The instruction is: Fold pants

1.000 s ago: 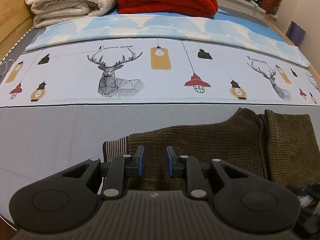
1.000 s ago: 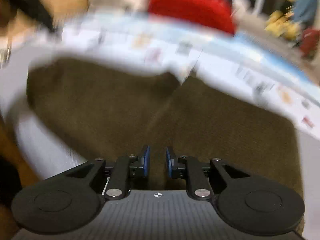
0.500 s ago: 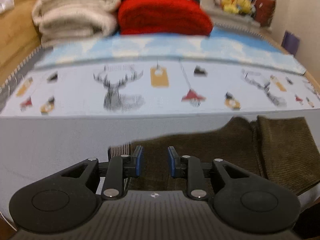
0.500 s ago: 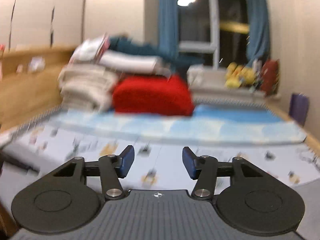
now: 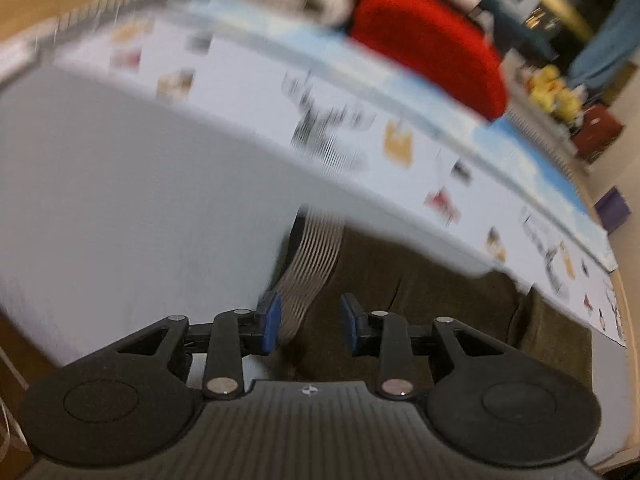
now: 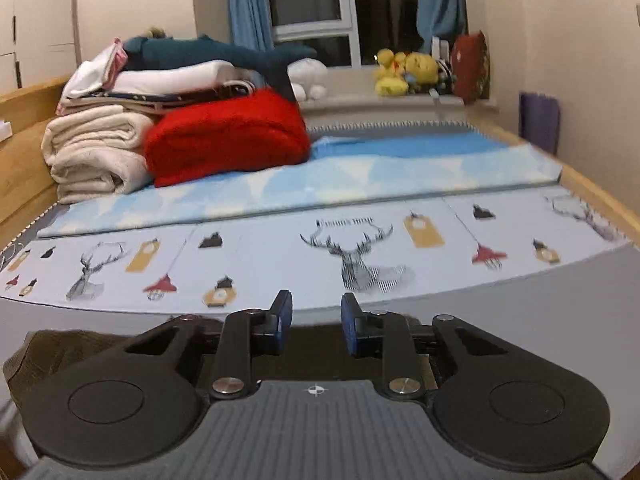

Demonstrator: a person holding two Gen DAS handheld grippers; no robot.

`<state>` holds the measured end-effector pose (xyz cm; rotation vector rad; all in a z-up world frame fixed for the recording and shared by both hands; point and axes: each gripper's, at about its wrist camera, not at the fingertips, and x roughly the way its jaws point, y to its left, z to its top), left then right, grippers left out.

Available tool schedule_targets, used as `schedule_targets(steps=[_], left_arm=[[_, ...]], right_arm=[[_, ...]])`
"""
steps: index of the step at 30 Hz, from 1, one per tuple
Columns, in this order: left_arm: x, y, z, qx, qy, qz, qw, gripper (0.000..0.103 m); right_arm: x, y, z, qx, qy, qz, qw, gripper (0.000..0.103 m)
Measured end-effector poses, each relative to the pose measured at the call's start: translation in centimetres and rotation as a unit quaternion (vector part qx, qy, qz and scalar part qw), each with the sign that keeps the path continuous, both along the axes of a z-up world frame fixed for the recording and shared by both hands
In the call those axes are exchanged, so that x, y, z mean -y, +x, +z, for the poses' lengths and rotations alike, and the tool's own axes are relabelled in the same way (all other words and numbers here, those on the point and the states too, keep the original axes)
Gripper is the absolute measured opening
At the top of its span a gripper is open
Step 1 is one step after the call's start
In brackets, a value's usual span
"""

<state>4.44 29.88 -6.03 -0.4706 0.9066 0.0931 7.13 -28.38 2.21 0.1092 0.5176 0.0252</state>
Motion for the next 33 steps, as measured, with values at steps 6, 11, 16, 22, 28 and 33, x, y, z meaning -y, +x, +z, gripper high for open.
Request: schedule_targets(steps=[6, 11, 16, 22, 28, 33], left_arm=[[-0.7, 1.7, -3.1, -0.065, -0.046, 0.035, 0.9962, 0.056], [-0.1, 2.8, -5.0, -0.115, -0.039, 0.049, 0.9914, 0.063], [1.0, 3.4, -6.6, -0.151, -0.022, 0.038, 0.9876, 0.069], [1.2, 4.0, -7.3, -0.160, -0.019, 0.031, 0.9864, 0.074], [1.0, 4.6, -8.0, -0.171, -0.026, 0.039, 0.9842, 0.079], [2.0, 4.5, -8.0, -0.167, -0.005, 0.037, 0.9853, 0.082]], right_arm=[[1.5, 0.7, -1.6, -0.059, 0.042, 0.000, 0.997, 0.033], [1.1, 0.5, -1.6, -0.067, 0.027, 0.013, 0.997, 0.036], [1.1, 0.9, -1.6, -0.070, 0.023, 0.013, 0.997, 0.037], [1.3, 1.3, -2.1, -0.076, 0.014, 0.009, 0.997, 0.039], [1.6, 1.4, -2.6, -0.083, 0.008, 0.006, 0.996, 0.040], [1.6, 1.3, -2.5, -0.083, 0.013, 0.004, 0.996, 0.040]])
